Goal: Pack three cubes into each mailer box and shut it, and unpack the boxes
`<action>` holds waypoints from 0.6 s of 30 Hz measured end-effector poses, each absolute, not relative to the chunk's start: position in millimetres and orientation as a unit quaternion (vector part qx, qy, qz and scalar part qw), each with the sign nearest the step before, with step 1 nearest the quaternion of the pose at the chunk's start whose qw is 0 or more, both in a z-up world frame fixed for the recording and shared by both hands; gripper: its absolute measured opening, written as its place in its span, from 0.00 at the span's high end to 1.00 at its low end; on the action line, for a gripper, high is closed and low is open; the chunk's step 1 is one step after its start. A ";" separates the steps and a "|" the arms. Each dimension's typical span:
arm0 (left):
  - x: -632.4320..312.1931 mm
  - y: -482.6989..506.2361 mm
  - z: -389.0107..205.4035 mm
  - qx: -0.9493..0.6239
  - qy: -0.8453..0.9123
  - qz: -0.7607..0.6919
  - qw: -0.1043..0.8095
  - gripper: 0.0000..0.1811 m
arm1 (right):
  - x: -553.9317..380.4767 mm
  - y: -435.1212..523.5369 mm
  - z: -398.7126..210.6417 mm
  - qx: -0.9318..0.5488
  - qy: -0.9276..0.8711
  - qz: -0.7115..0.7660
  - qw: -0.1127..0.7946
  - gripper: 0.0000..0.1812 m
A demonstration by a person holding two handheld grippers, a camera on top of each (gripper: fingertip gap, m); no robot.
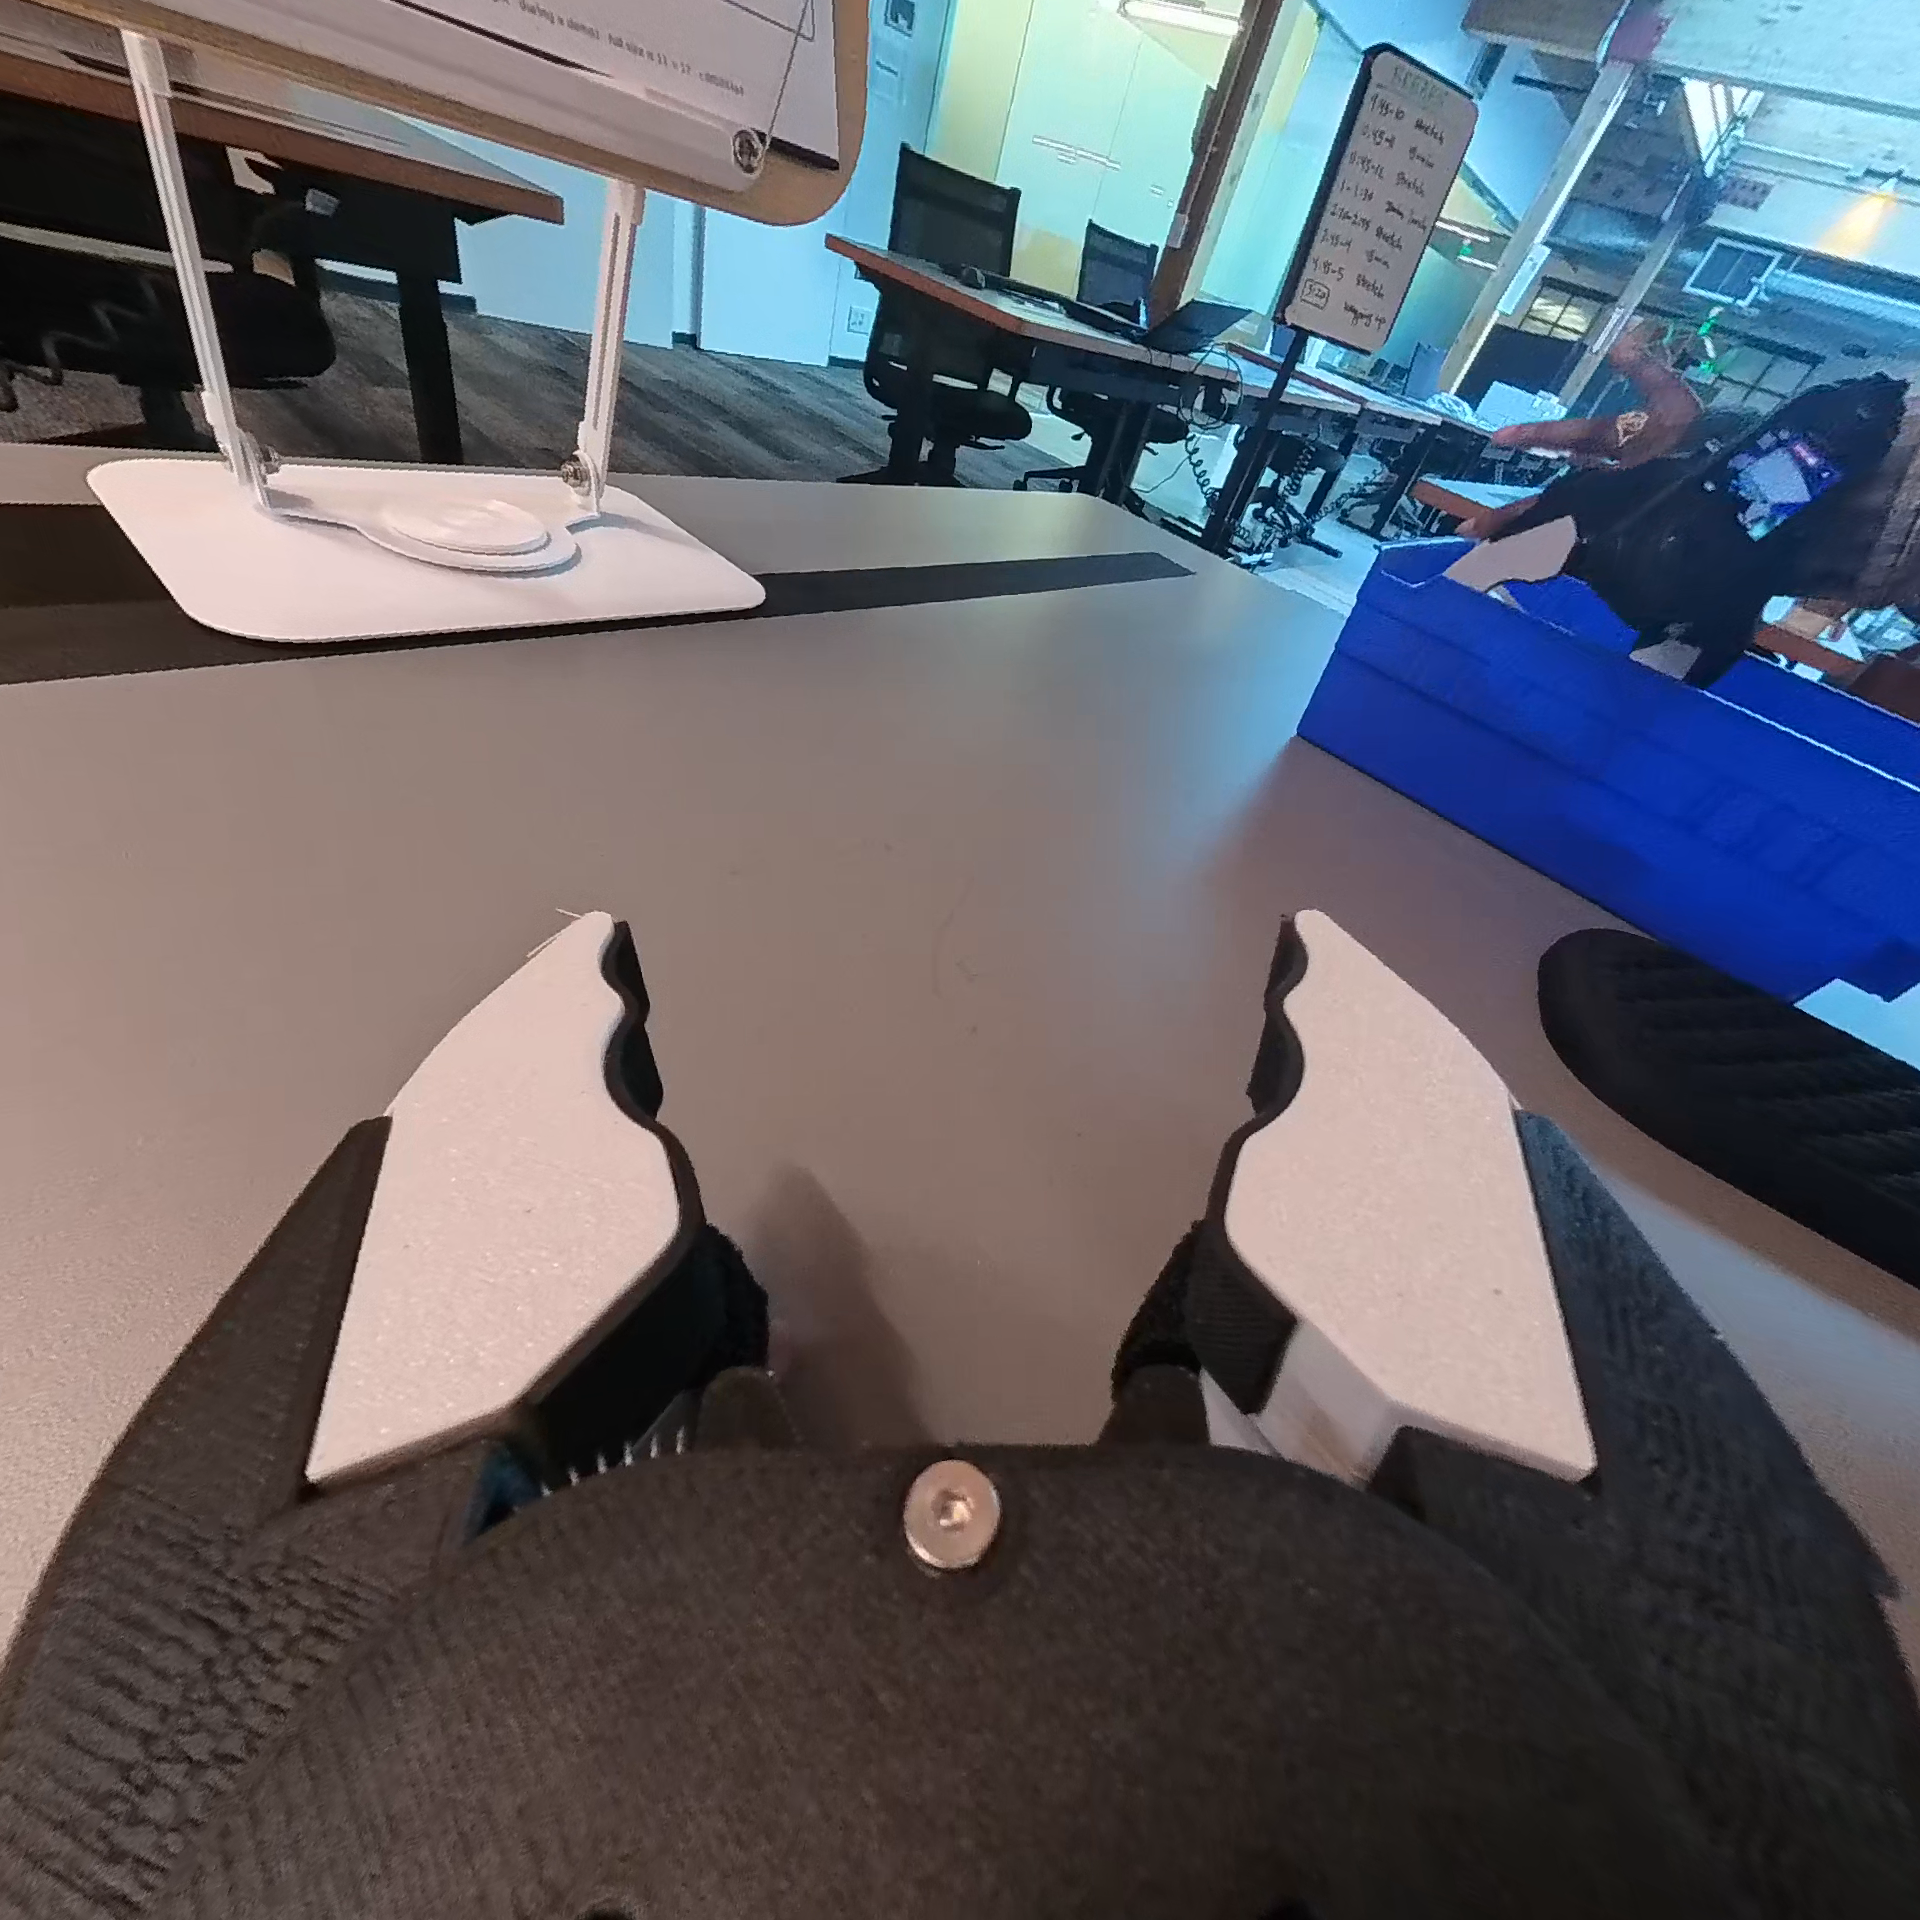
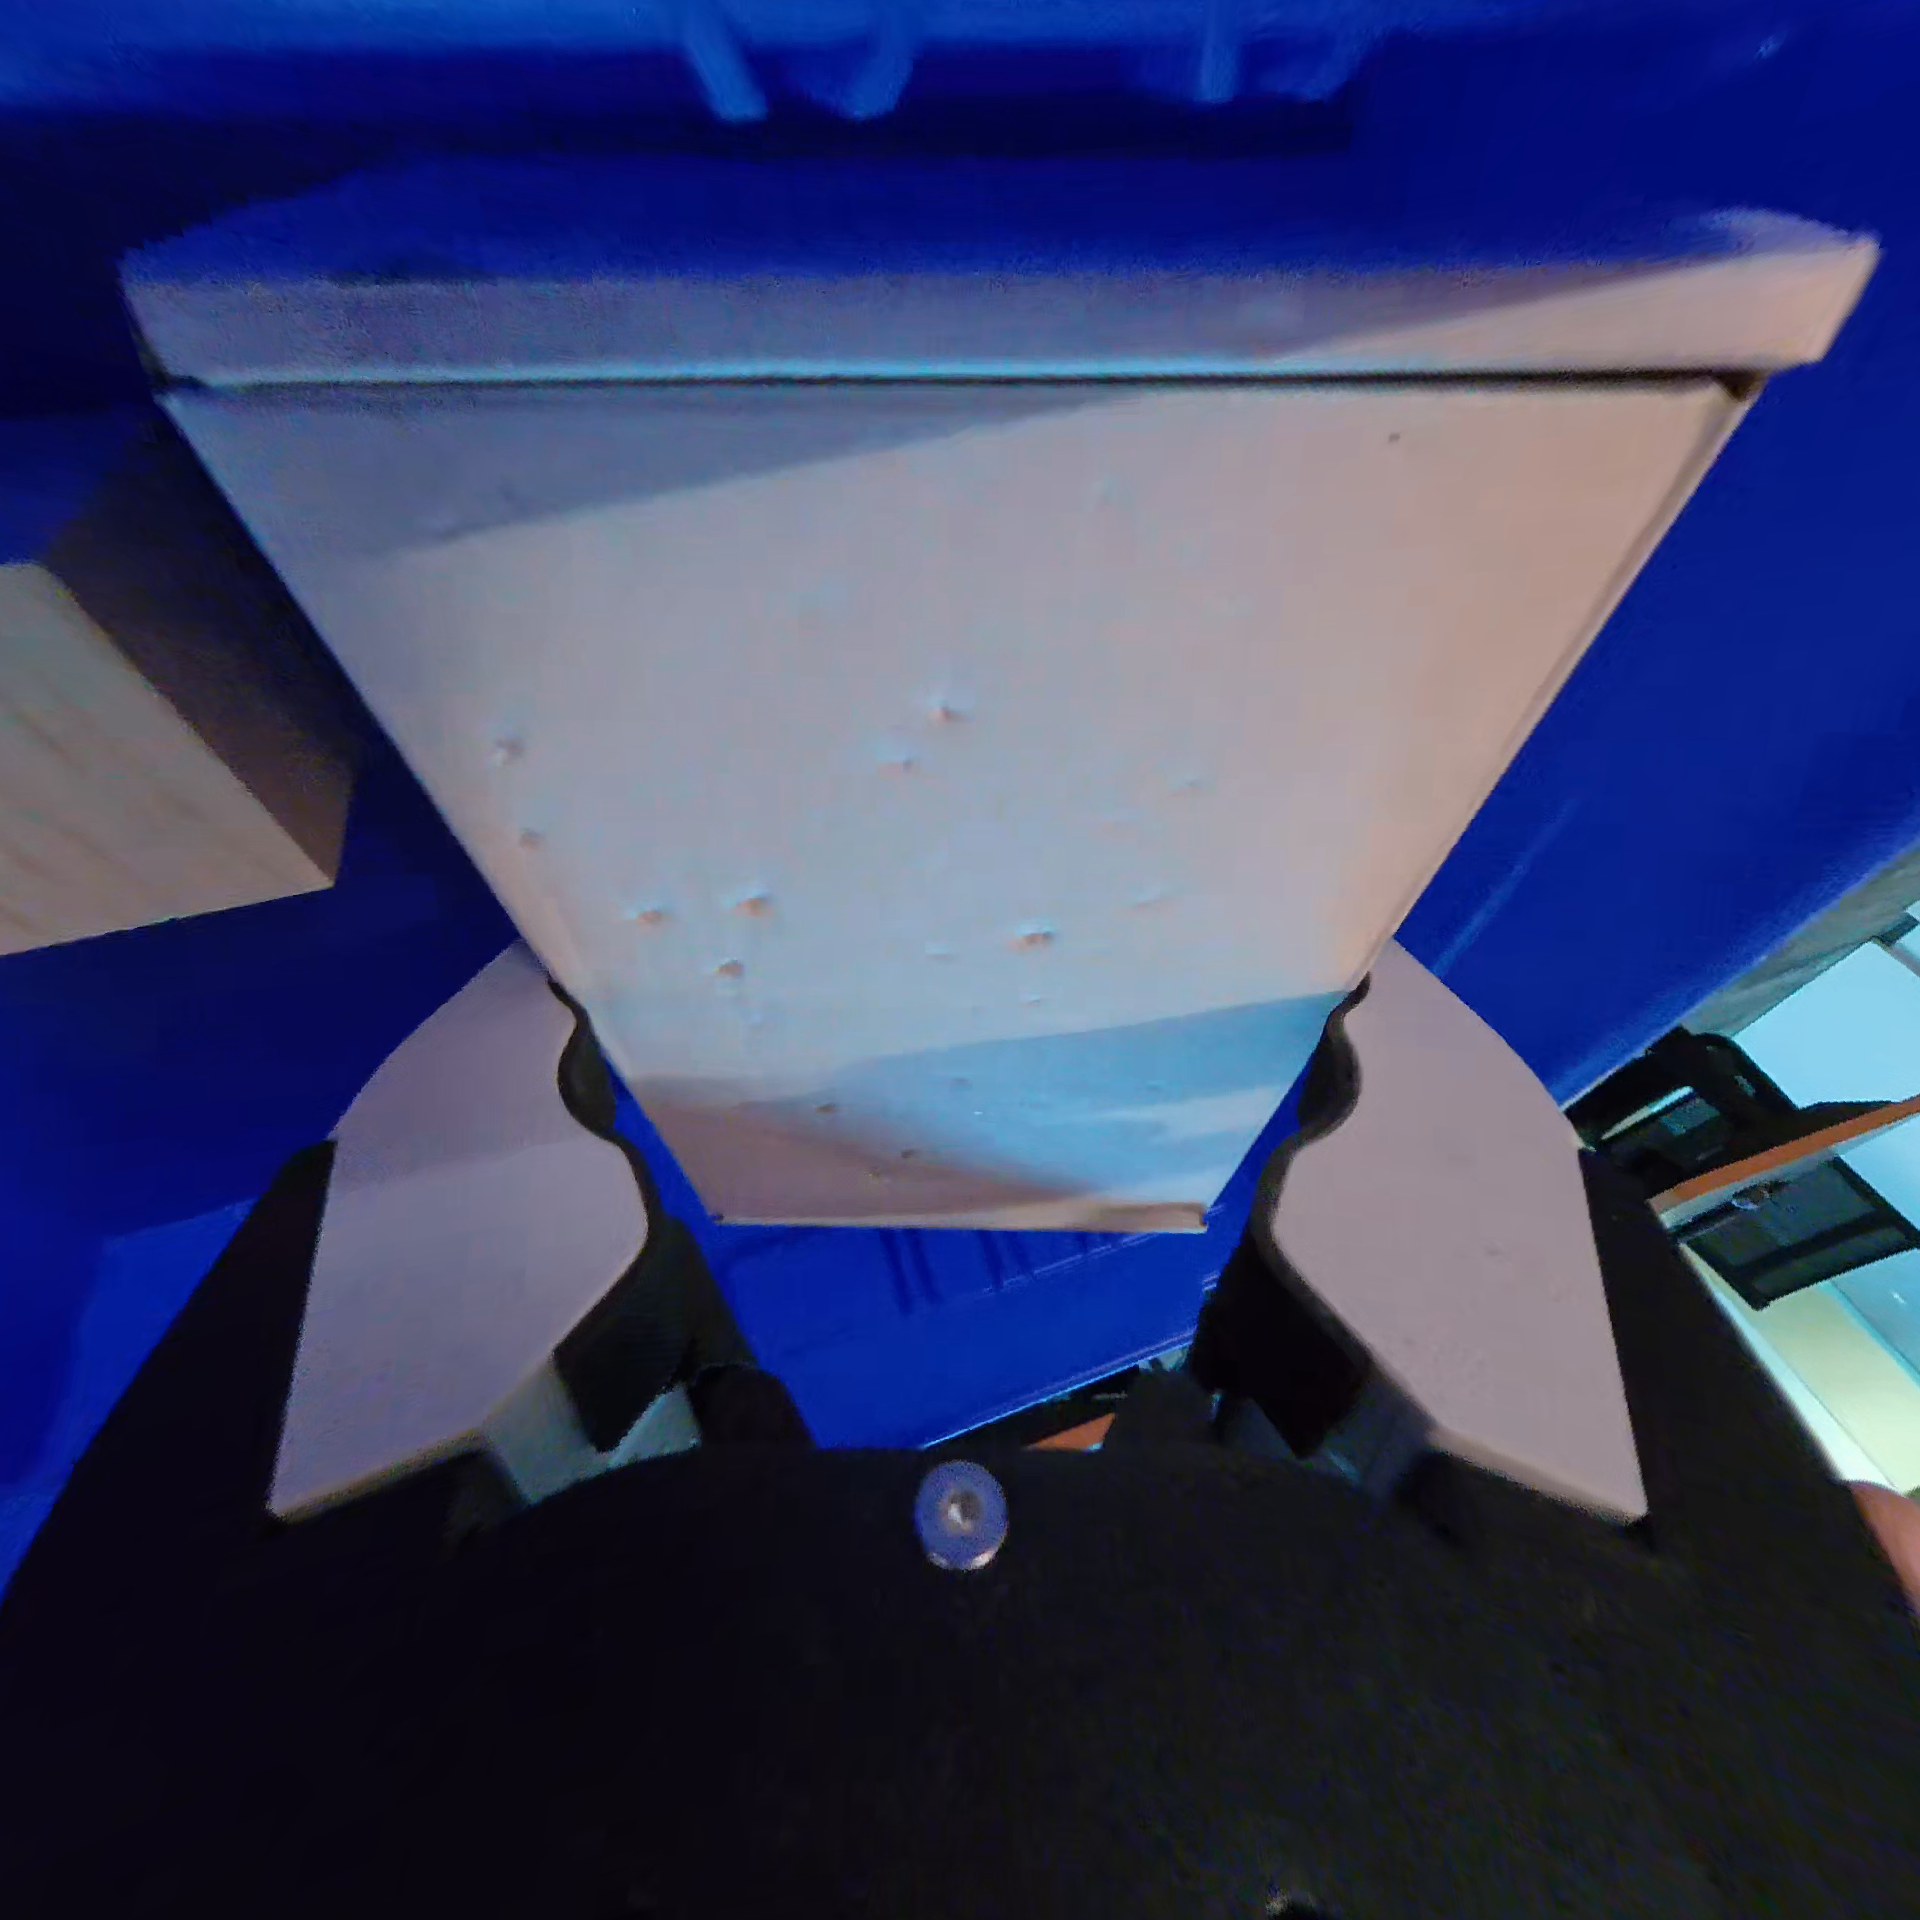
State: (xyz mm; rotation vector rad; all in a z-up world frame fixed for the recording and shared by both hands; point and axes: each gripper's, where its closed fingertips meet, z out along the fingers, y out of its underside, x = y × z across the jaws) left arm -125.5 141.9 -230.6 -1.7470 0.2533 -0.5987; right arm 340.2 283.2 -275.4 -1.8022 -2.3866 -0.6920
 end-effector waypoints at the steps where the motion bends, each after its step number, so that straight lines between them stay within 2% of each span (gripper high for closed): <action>1: -125.4 141.8 -230.6 -0.753 0.109 -0.259 0.596 0.38 | 339.0 284.9 -274.3 -0.587 -0.776 -0.227 0.042 0.28; 12: -124.2 141.3 -230.4 -0.752 0.115 -0.254 0.597 0.38 | 339.2 288.6 -260.9 -0.603 -0.759 -0.236 0.070 0.26; 18: -124.2 141.6 -230.7 -0.752 0.115 -0.252 0.597 0.38 | 314.2 289.5 -229.8 -0.695 -0.679 -0.145 0.187 0.26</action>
